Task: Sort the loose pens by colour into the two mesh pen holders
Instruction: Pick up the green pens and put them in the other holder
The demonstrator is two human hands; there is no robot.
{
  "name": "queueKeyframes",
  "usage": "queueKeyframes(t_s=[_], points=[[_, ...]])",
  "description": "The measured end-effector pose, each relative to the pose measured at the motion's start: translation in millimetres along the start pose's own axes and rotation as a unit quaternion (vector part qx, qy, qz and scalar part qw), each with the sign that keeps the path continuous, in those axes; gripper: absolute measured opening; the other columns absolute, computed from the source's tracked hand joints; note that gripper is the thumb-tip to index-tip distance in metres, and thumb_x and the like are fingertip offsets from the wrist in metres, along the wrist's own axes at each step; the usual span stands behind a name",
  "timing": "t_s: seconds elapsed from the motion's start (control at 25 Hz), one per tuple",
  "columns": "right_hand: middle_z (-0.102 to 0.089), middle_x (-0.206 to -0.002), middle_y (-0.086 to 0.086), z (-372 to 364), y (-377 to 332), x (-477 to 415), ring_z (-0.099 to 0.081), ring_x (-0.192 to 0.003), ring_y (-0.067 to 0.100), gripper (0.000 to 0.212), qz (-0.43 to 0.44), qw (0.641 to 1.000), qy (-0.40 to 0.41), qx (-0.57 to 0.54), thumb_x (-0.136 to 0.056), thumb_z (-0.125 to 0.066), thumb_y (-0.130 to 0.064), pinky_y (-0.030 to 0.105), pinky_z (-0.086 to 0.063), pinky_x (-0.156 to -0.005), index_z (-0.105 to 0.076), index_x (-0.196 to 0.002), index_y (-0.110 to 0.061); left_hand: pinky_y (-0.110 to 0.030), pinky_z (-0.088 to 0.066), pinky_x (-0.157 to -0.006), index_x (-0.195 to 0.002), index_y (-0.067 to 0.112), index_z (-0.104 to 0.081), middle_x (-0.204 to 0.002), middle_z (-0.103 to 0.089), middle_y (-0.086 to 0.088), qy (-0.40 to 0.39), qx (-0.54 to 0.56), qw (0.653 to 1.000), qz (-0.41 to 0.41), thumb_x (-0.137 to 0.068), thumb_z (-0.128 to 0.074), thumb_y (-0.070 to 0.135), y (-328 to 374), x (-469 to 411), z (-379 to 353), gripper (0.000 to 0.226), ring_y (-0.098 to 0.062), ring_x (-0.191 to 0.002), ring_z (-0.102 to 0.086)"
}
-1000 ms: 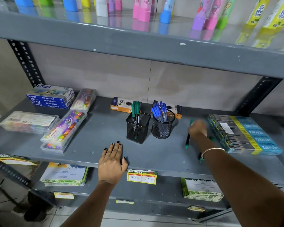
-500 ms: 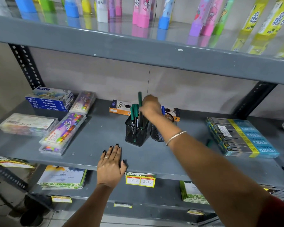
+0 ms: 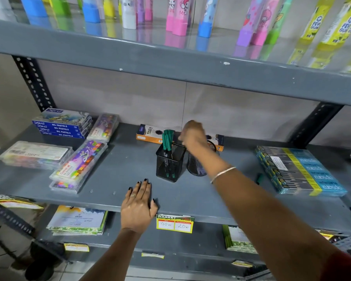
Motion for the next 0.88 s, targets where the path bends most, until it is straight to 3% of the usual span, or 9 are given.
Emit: queueKeyframes(t_s=[0.16, 0.28, 0.48, 0.64, 0.76, 0.88], points=[[-0.068, -0.112, 0.026, 58.7, 69.4, -4.4, -0.067, -0.107, 0.036, 0.025, -0.098, 0.990, 0.086, 0.048, -0.087, -0.049, 0.005, 0.037, -0.054, -0.088, -0.063, -0.106, 0.009, -0.036, -0.024, -0.098, -0.108, -0.002, -0.068, -0.112, -0.067, -0.017, -0.004, -0.006, 1.000, 0.000, -0.076, -0.035, 0.030, -0.1, -0.1, -0.6, 0.055, -0.033, -0.102, -0.063], [-0.062, -0.123, 0.028, 64.5, 125.9, 21.8, -0.060, -0.117, 0.039, 0.029, -0.120, 0.977, 0.045, 0.168, -0.090, -0.047, 0.005, 0.041, -0.050, -0.094, -0.059, -0.115, 0.009, -0.036, -0.024, -0.098, -0.107, -0.002, -0.068, -0.111, -0.067, -0.017, 0.002, -0.009, 1.000, -0.001, -0.076, -0.035, 0.030, 0.7, 0.3, 0.1, 0.055, -0.034, -0.101, -0.063], [-0.052, -0.139, 0.017, 49.3, 186.9, 42.7, -0.051, -0.129, 0.032, 0.038, -0.228, 0.944, -0.045, 0.236, -0.093, -0.050, -0.007, 0.040, -0.046, -0.101, -0.054, -0.130, -0.001, -0.038, -0.026, -0.097, -0.107, -0.003, -0.067, -0.113, -0.066, -0.018, 0.005, -0.005, 1.000, -0.003, -0.076, -0.035, 0.029, 0.3, 0.8, -0.7, 0.055, -0.035, -0.101, -0.063], [-0.056, -0.134, 0.020, 34.3, 205.4, 50.8, -0.054, -0.126, 0.034, 0.041, -0.255, 0.945, -0.065, 0.195, -0.090, -0.054, -0.008, 0.039, -0.046, -0.101, -0.054, -0.130, 0.002, -0.037, -0.026, -0.097, -0.108, -0.002, -0.068, -0.113, -0.066, -0.017, 0.002, -0.006, 1.000, -0.001, -0.076, -0.035, 0.029, 0.2, -0.1, -0.6, 0.055, -0.035, -0.102, -0.063], [-0.063, -0.124, 0.024, 35.3, 192.5, 43.4, -0.061, -0.117, 0.035, 0.033, -0.236, 0.962, -0.015, 0.137, -0.086, -0.055, 0.002, 0.040, -0.050, -0.095, -0.060, -0.118, 0.007, -0.037, -0.024, -0.098, -0.108, -0.002, -0.067, -0.113, -0.066, -0.017, -0.002, -0.013, 1.000, -0.001, -0.076, -0.035, 0.030, 0.1, -0.3, -0.9, 0.055, -0.034, -0.102, -0.063], [-0.066, -0.117, 0.024, 55.0, 149.9, 21.2, -0.065, -0.107, 0.038, 0.027, -0.189, 0.978, 0.090, 0.003, -0.086, -0.057, 0.003, 0.041, -0.053, -0.088, -0.060, -0.112, 0.007, -0.037, -0.024, -0.098, -0.109, -0.002, -0.067, -0.113, -0.066, -0.017, -0.005, -0.013, 1.000, 0.001, -0.077, -0.035, 0.030, -0.7, -0.3, -2.0, 0.056, -0.034, -0.103, -0.063]])
Point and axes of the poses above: each hand's wrist, its own x-axis away from the middle knuckle, its own z-axis out of the back of the hand, y = z × x, the point moved 3 cm from there along -x, towards the middle knuckle
